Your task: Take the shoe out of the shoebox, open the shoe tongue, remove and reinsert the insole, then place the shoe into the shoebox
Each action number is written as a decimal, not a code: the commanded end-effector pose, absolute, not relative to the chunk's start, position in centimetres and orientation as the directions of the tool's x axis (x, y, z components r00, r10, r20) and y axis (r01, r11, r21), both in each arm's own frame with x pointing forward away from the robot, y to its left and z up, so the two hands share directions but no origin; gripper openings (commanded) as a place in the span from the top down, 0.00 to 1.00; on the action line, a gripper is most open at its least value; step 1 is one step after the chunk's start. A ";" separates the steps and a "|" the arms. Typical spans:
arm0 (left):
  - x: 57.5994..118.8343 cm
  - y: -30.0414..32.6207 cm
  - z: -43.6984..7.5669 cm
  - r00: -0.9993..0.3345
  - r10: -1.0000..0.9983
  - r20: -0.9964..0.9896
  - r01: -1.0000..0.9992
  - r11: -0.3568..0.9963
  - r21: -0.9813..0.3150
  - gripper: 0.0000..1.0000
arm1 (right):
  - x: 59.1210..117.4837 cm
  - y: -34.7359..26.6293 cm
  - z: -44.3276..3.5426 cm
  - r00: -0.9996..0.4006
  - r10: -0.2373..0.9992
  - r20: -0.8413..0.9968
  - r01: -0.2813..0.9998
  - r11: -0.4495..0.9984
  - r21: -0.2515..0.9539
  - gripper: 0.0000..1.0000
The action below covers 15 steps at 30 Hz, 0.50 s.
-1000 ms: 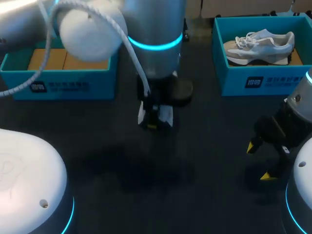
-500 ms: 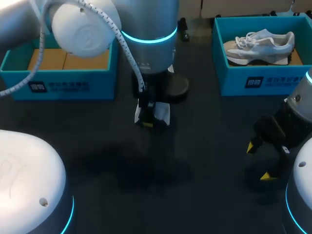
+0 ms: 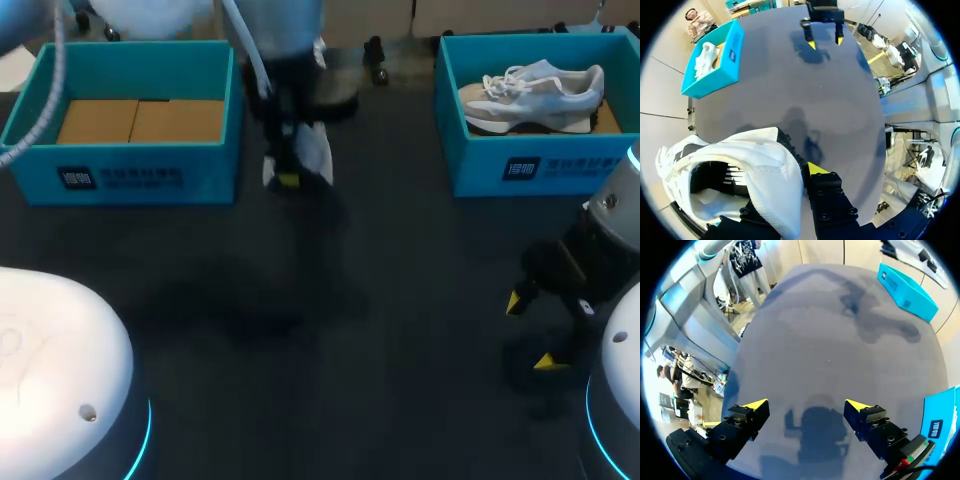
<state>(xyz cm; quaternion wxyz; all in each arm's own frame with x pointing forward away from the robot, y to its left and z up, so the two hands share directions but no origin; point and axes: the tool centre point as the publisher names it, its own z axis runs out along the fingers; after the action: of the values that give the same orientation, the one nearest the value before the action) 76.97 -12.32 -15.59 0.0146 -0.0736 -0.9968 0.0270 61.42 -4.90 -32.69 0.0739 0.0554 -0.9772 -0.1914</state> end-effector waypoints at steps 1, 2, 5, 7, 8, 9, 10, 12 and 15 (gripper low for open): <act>79.3 -10.0 -12.9 -0.988 0.150 0.042 0.147 0.986 -0.084 1.00 | 61.3 -4.9 -32.8 -0.983 -0.136 0.121 -0.081 0.921 0.381 0.00; 79.9 -9.7 -12.6 -0.987 0.153 0.049 0.148 0.985 -0.092 1.00 | 61.3 -4.9 -32.8 -0.983 -0.136 0.121 -0.081 0.921 0.381 0.00; 81.4 -8.9 -12.0 -0.986 0.160 0.040 0.156 0.984 -0.089 1.00 | 61.3 -4.9 -32.8 -0.983 -0.136 0.121 -0.081 0.921 0.381 0.00; 82.6 -8.4 -11.9 -0.986 0.161 0.034 0.158 0.984 -0.079 1.00 | 61.3 -4.9 -32.8 -0.983 -0.136 0.121 -0.081 0.921 0.381 0.00; 83.1 -8.1 -11.9 -0.986 0.162 0.035 0.159 0.984 -0.078 1.00 | 61.3 -4.9 -32.8 -0.983 -0.136 0.121 -0.081 0.921 0.381 0.00; 83.6 -7.8 -11.9 -0.985 0.168 0.042 0.165 0.983 -0.077 1.00 | 61.3 -4.9 -32.8 -0.983 -0.136 0.121 -0.081 0.921 0.381 0.00; 84.0 -7.5 -11.9 -0.985 0.169 0.042 0.165 0.983 -0.077 1.00 | 61.3 -4.9 -32.8 -0.983 -0.136 0.121 -0.081 0.921 0.381 0.00; 85.3 -6.5 -12.1 -0.985 0.167 0.036 0.165 0.984 -0.067 1.00 | 61.3 -4.9 -32.8 -0.983 -0.136 0.121 -0.081 0.921 0.381 0.00; 87.0 -4.9 -12.6 -0.986 0.164 0.035 0.162 0.985 -0.059 1.00 | 61.3 -4.9 -32.8 -0.983 -0.136 0.121 -0.081 0.921 0.381 0.00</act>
<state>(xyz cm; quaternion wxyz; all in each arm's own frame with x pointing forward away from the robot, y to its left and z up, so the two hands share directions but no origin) 85.58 -5.93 -12.42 0.0126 -0.0803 -0.9964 0.0230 61.42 -4.90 -32.69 0.0739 0.0554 -0.9772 -0.1914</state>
